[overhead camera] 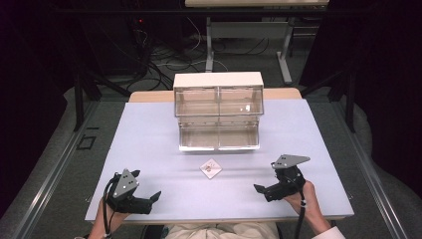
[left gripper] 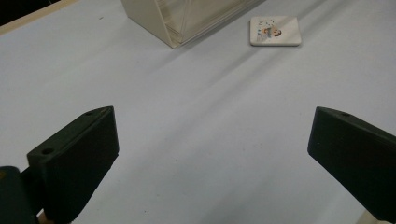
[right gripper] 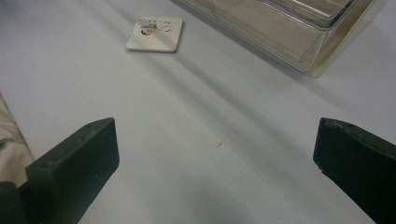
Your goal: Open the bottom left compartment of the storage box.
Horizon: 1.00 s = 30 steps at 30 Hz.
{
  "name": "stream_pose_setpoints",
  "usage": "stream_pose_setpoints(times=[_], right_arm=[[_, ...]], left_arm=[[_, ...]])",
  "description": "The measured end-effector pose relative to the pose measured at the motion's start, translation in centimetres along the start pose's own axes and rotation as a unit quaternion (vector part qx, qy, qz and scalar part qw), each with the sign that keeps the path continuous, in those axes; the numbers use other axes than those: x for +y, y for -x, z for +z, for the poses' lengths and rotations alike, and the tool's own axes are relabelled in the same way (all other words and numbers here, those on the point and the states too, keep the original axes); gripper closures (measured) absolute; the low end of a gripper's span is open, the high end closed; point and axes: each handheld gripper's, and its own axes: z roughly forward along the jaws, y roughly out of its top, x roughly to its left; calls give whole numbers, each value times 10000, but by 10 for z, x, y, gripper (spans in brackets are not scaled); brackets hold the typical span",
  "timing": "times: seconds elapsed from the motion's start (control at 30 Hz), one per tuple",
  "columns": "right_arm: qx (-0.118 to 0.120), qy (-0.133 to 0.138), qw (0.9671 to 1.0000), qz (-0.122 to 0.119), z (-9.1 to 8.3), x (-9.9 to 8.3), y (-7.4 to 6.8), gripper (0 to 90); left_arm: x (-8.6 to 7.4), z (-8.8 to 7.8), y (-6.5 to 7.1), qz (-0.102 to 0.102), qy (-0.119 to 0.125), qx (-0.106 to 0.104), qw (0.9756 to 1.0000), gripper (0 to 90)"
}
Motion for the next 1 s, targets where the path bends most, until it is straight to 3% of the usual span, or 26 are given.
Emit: stream_pose_setpoints(times=[0.53, 0.63, 0.7, 0.87, 1.0], right_arm=[[-146, 67, 9997, 159, 19, 12, 16, 12], [-297, 13, 9993, 215, 20, 14, 20, 86], [-401, 179, 9987, 269, 21, 15, 22, 151], [-494, 189, 9980, 352, 24, 17, 25, 219], [-626, 224, 9970, 394, 27, 20, 27, 374]], left_arm=[[0, 0, 0, 0, -5, -3, 10000, 15], [0, 0, 1, 11, -7, -3, 10000, 15], [0, 0, 1, 6, -3, 2, 10000, 16], [0, 0, 0, 5, -9, 8, 10000, 16], [0, 0, 1, 0, -15, -6, 10000, 16]])
